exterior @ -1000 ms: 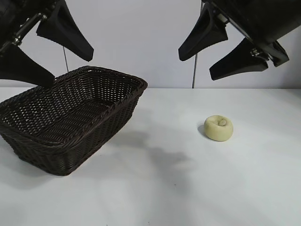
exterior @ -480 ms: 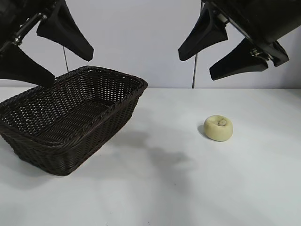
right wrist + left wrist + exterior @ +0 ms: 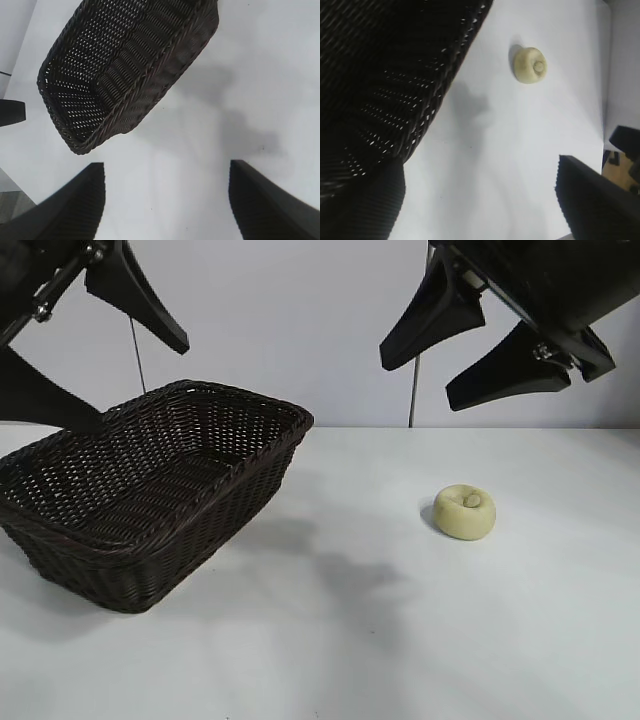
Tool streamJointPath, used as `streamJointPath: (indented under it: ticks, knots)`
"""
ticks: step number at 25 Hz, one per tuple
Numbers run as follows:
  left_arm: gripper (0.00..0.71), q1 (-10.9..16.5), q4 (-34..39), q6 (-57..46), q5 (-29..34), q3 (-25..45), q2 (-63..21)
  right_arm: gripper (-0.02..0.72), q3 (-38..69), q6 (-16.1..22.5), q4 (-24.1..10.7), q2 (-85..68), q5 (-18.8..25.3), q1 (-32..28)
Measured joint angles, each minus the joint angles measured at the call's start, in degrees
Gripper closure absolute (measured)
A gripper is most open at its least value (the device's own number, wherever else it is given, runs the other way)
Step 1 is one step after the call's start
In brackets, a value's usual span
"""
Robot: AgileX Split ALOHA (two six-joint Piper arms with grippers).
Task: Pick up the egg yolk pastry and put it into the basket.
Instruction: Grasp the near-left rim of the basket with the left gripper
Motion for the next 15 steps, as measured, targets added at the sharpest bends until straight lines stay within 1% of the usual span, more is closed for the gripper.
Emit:
streamJointPath:
  ticks: [4,8,11,13,15]
  knots:
    - [0.113,0.24,14.94,-17.68,2.38,-2.4,0.0,0.2,0.0,0.0,-0.21,0.0,0.0,0.0]
    - [0.113,0.24,28.31,-36.67,5.2,-2.7,0.0,0.2,0.0,0.0,-0.25,0.0,0.0,0.0]
    - [0.113,0.24,35.18,-47.04,6.21,-2.7,0.0,0.2,0.0,0.0,-0.27,0.0,0.0,0.0]
    - [0.113,0.24,37.01,-51.7,6.34,-2.7,0.0,0.2,0.0,0.0,-0.27,0.0,0.0,0.0]
    - [0.113,0.24,37.23,-53.49,6.47,-2.7,0.42,0.2,0.0,0.0,-0.27,0.0,0.0,0.0]
